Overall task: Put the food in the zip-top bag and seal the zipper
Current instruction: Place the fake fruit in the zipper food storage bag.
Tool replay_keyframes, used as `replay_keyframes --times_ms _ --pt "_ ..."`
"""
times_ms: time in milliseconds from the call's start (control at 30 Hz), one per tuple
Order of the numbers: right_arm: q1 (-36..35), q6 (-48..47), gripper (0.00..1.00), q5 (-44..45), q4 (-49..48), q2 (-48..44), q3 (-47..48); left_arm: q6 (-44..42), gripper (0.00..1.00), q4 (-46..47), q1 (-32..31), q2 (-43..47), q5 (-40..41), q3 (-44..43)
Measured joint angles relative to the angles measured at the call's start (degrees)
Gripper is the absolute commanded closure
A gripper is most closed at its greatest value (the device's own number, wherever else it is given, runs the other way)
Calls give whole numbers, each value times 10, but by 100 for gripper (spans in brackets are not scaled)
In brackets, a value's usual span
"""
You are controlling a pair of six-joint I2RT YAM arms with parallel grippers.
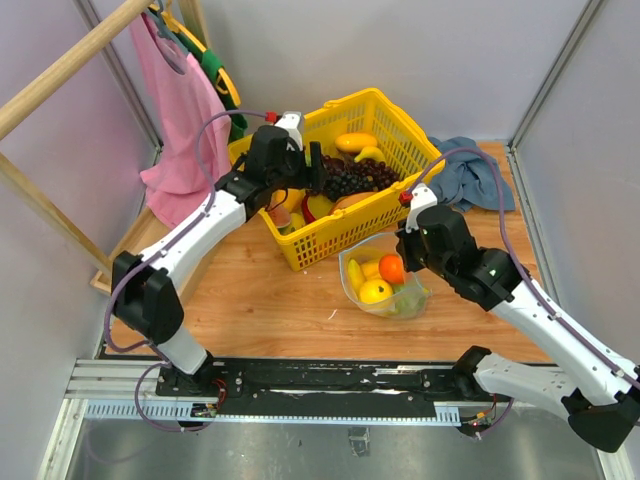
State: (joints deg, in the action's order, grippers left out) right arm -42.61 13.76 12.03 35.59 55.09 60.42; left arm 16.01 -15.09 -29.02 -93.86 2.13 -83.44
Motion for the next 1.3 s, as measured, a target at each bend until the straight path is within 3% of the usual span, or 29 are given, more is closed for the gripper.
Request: replay_keyframes --times_ms 500,767,1300 --pt "0 11 99 9 -2 -10 0 31 62 26 -84 198 -56 109" --pt "0 14 99 14 -2 -12 0 34 64 39 -172 274 -76 163" --pt "0 16 100 15 -2 -13 0 35 65 89 -300 282 -54 218"
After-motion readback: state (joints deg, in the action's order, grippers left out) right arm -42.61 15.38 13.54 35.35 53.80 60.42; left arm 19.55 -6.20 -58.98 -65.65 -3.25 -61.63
